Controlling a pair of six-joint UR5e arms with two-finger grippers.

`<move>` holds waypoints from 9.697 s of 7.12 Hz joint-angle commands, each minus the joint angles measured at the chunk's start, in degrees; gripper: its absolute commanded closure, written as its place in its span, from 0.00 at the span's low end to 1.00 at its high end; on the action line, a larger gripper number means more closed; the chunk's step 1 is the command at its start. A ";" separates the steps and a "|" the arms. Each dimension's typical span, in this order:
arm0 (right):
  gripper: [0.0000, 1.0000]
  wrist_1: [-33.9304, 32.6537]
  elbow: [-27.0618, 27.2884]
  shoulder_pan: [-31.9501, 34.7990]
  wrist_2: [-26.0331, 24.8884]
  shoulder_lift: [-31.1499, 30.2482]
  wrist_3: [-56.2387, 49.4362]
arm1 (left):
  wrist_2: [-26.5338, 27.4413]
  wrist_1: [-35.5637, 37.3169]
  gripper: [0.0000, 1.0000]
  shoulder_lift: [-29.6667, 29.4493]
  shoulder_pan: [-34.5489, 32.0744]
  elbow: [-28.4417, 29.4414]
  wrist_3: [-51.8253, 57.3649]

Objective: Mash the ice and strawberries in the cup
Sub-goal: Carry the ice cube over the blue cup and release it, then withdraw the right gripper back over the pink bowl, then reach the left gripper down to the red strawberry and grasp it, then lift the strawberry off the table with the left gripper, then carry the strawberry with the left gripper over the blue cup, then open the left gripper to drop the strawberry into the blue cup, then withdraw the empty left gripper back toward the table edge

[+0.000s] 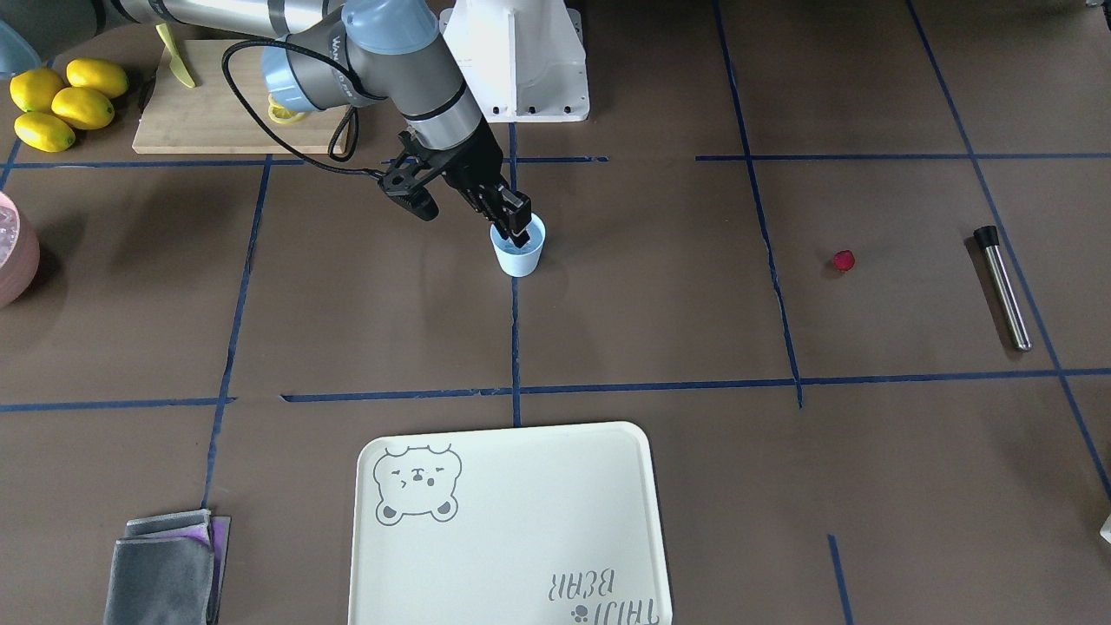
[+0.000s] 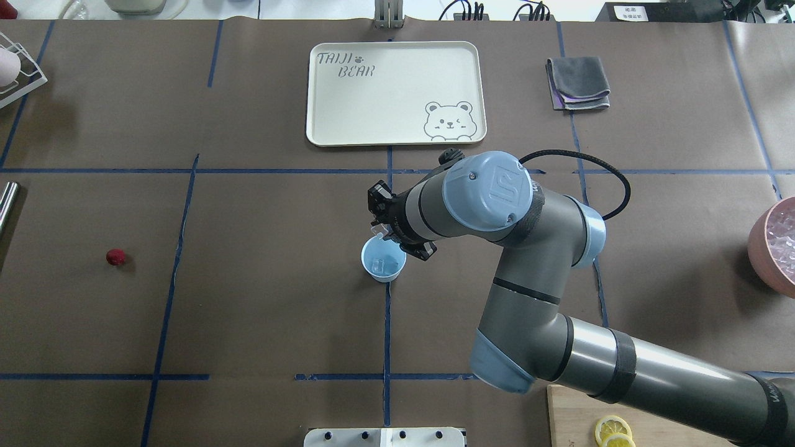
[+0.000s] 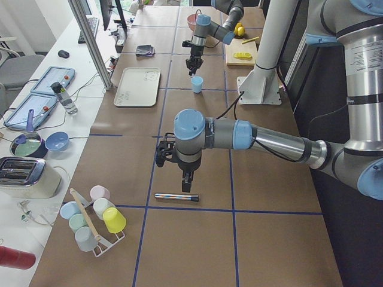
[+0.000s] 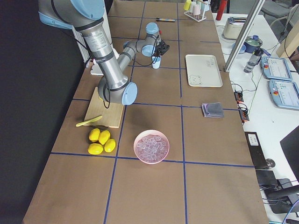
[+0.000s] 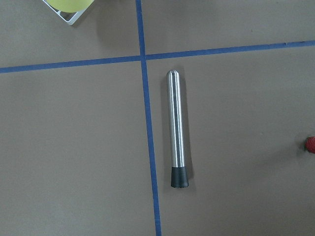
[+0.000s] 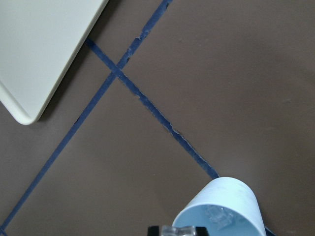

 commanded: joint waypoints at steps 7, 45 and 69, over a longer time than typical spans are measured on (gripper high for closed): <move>0.01 -8.31 8.70 -0.24 1.14 -4.37 -1.20 | 0.00 -0.01 0.00 0.00 0.00 -0.05 0.00; 0.00 -21.19 8.22 62.78 32.26 -47.12 -118.63 | 10.11 -41.32 0.91 -11.78 44.47 18.67 -45.00; 0.00 -21.19 7.69 62.78 32.26 -46.94 -118.63 | 8.79 -40.18 0.15 -15.44 43.00 8.82 -53.20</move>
